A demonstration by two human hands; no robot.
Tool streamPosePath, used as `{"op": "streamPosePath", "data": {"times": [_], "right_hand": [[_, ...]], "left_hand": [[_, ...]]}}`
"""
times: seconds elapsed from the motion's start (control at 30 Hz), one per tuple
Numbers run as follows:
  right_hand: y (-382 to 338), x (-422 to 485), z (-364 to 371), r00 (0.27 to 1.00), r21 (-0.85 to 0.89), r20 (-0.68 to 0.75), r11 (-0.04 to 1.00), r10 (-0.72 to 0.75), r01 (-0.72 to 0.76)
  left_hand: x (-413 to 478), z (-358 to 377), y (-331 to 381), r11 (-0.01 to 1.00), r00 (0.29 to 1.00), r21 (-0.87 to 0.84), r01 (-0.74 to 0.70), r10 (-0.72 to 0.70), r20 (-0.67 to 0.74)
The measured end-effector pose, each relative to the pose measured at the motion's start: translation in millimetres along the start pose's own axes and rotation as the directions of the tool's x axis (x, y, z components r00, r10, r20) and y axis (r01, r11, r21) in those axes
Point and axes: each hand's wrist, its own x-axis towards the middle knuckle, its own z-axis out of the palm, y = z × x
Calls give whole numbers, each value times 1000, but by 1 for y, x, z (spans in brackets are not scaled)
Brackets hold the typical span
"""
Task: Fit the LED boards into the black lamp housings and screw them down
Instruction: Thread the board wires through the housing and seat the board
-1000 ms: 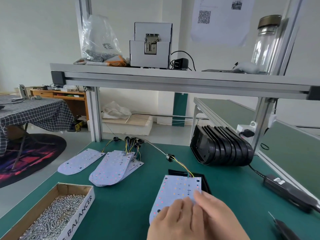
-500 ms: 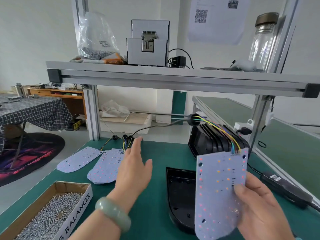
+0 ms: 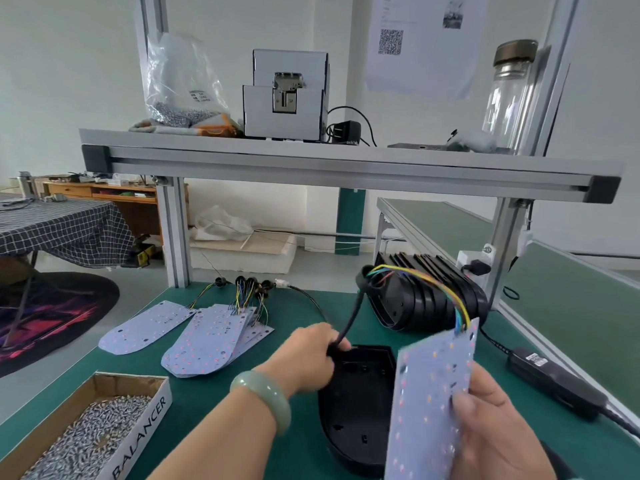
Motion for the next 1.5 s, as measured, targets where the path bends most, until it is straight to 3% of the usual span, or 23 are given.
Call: {"op": "streamPosePath", "data": {"times": [0.07, 0.13, 0.23, 0.33, 0.4, 0.47, 0.57, 0.7, 0.8, 0.93, 1.0, 1.07, 1.1, 1.17, 1.33, 1.5], "right_hand": [[13, 4, -5, 998, 44, 47, 998, 41, -43], [16, 6, -2, 999, -36, -35, 999, -10, 9], [29, 6, 3, 999, -65, -46, 998, 17, -20], [39, 4, 4, 999, -98, -33, 995, 20, -23], [47, 3, 6, 998, -142, -57, 989, 27, -35], [57, 1, 7, 997, -161, -72, 986, 38, -49], [66, -1, 10, 994, -124, -84, 989, 67, -77], [69, 0, 12, 991, -102, -92, 989, 102, -111], [71, 5, 7, 975, -107, -133, 976, 177, -192], [70, 5, -2, 968, -335, -122, 909, 220, -249], [70, 11, -4, 971, -600, -65, 769, 231, -223], [69, 9, -1, 975, -849, 27, 519, 222, -95], [68, 8, 2, 977, -906, 38, 419, 211, -55], [69, 6, 6, 985, -948, 33, 317, 168, -22], [73, 0, 8, 993, -942, 18, 334, 120, -23], [71, -2, 14, 999, -886, 24, 464, 39, 3]], "left_hand": [[-5, -10, -8, 998, 970, -1, 67, -65, -234], [-12, -25, -11, 977, 861, -195, 87, -172, -479], [-28, -44, -1, 823, 748, -561, -84, -319, -581], [-56, -43, 17, 606, 773, -784, -132, -433, -465], [-75, -34, 24, 525, 830, -846, -91, -429, -356], [-93, -25, 27, 539, 922, -841, -49, -300, -245], [-110, -18, 27, 685, 991, -728, 18, -107, -76], [-109, -12, 25, 651, 979, -753, 95, -197, -46], [-108, -12, 30, 559, 955, -829, -15, -238, -178], [-107, -19, 29, 378, 941, -911, -165, -217, -260], [-107, -22, 27, 248, 951, -954, -169, -215, -224], [-106, -24, 24, 137, 959, -982, -128, -235, -158], [-105, -24, 22, 117, 959, -989, -96, -254, -123], [-103, -24, 17, 88, 948, -996, -22, -315, -49], [-99, -19, 7, -89, 927, -991, 100, -355, 126], [-94, -12, 4, -246, 911, -941, 232, -285, 299]]}}
